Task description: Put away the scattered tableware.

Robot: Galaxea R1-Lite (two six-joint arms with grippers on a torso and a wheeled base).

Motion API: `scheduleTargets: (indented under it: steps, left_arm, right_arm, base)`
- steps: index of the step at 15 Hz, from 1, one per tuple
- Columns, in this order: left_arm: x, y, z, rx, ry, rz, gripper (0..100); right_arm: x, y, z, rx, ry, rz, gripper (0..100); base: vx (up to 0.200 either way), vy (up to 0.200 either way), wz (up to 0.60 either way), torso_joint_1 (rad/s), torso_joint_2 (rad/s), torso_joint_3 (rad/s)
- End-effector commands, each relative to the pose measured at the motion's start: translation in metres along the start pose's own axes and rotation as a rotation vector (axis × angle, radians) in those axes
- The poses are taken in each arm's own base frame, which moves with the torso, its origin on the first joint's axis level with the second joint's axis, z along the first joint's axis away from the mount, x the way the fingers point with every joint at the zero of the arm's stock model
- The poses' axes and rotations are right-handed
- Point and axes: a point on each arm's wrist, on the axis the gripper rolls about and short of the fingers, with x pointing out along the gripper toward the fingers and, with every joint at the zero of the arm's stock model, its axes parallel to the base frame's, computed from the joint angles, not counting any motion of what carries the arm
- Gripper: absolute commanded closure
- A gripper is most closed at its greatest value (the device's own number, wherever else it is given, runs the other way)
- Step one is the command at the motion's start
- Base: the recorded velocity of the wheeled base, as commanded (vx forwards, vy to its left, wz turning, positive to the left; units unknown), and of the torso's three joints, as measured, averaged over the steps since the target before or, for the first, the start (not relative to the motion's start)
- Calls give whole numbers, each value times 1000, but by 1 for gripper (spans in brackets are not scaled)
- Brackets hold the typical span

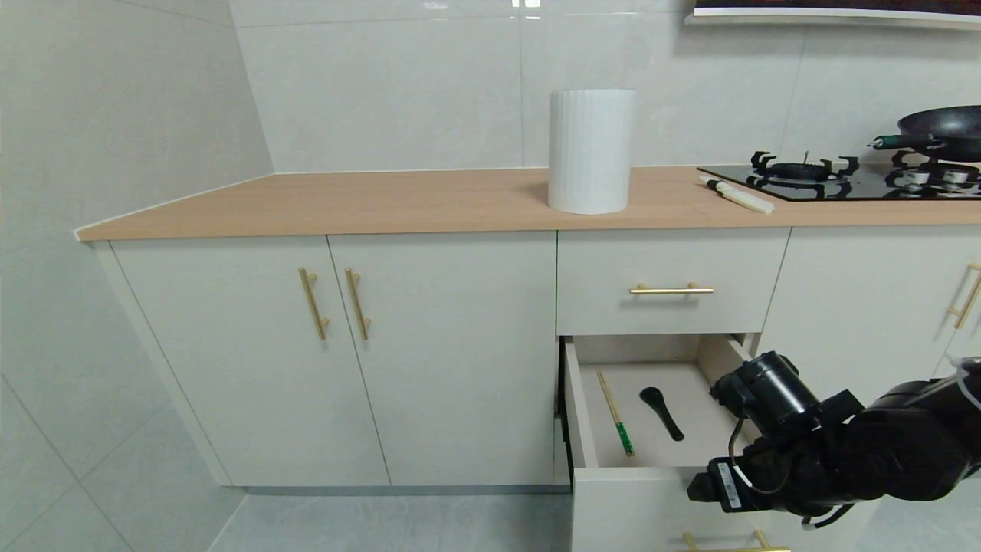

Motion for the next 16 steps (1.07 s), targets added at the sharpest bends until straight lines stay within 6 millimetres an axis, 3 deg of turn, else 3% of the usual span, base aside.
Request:
scheduleTargets:
  steps: [1,11,16]
  left_arm:
    - [0,0,0,0,1,0,0]
    - [0,0,0,0,-1,0,0]
    - [0,0,0,0,1,0,0]
  right_arm:
    - [16,-1,5,16,-1,-31,0]
    - [64,-1,73,100,-109,-51,0]
    - [95,-2,91,141,-170,-47,0]
  base:
    - [0,0,0,0,0,0]
    - [0,0,0,0,0,0]
    - [0,0,0,0,0,0]
